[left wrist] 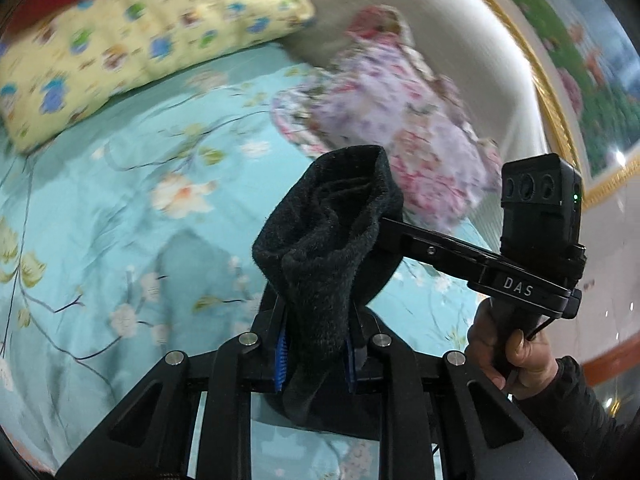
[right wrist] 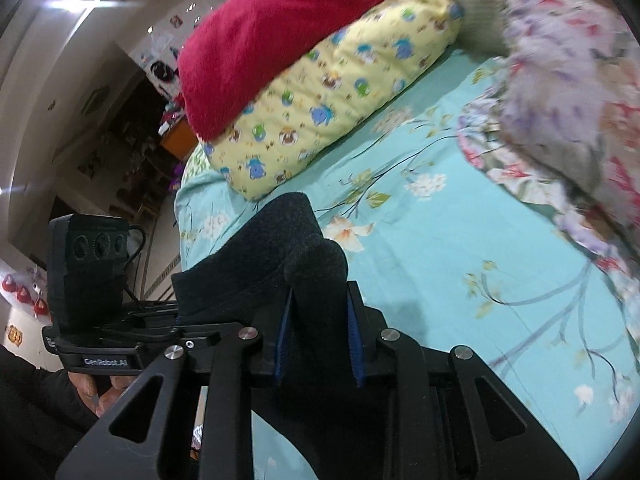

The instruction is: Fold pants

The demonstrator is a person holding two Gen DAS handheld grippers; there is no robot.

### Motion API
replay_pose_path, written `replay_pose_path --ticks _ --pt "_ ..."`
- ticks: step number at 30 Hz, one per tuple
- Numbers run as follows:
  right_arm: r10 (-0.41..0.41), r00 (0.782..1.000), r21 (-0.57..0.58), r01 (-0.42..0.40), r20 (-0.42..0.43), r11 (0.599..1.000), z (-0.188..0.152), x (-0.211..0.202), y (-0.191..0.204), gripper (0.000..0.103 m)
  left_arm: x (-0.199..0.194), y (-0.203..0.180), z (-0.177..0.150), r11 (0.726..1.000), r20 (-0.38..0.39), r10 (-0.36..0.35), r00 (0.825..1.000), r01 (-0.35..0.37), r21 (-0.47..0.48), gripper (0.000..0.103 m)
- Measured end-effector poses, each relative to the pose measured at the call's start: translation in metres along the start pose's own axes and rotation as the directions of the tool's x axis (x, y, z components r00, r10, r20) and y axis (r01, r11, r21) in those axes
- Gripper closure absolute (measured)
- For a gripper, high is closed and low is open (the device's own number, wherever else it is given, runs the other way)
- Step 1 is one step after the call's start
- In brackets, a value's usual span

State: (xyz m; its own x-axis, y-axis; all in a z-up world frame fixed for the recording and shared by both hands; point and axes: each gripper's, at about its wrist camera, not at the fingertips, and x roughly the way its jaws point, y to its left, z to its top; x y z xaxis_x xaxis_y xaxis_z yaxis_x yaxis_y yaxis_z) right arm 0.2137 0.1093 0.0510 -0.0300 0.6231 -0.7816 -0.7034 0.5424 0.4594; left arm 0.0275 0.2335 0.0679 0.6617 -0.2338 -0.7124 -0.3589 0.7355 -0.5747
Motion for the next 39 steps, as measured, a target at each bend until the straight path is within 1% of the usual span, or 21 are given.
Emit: replay_pose_path --ticks 5,9,14,18,19,24,31,39 --pt "-0.021 0.998 0.030 0.020 0.057 0.999 -0.019 -0.039 -0.006 0.077 0.002 -0.036 -0.006 0.997 -0.020 -0.025 0.999 0.027 0.067 0.082" --pt "-0.039 0.995 0.060 0.034 0.093 0.998 -0.039 -0.062 -0.010 0.077 0.005 -0.060 -0.013 0.992 -0.046 -0.043 0.998 0.047 0.113 0.082" --pt "-0.057 0.988 0.108 0.042 0.141 0.993 -0.065 -0.088 -0.021 0.077 0.012 -0.098 -0.027 0.977 -0.083 -0.032 0.996 0.049 0.208 0.082" --pt "-0.081 0.979 0.139 0.055 0.188 0.989 -0.089 -0.108 -0.026 0.077 0.019 -0.123 -0.039 0.961 -0.117 -0.032 0.993 0.062 0.269 0.082" --pt "-0.086 0.977 0.144 0.058 0.195 0.988 -0.094 -0.112 -0.027 0.078 0.021 -0.129 -0.041 0.957 -0.159 -0.036 0.987 0.080 0.280 0.082" --pt "-0.101 0.968 0.197 0.055 0.232 0.979 -0.121 -0.130 -0.039 0.078 0.031 -0.158 -0.059 0.935 -0.207 -0.032 0.978 0.103 0.340 0.082" --pt "-0.123 0.952 0.293 0.036 0.281 0.955 -0.166 -0.149 -0.058 0.078 0.051 -0.186 -0.083 0.903 -0.255 -0.014 0.967 0.122 0.412 0.082" --pt "-0.153 0.932 0.379 0.018 0.329 0.925 -0.209 -0.163 -0.074 0.079 0.076 -0.210 -0.113 0.875 -0.317 0.002 0.948 0.152 0.460 0.082"
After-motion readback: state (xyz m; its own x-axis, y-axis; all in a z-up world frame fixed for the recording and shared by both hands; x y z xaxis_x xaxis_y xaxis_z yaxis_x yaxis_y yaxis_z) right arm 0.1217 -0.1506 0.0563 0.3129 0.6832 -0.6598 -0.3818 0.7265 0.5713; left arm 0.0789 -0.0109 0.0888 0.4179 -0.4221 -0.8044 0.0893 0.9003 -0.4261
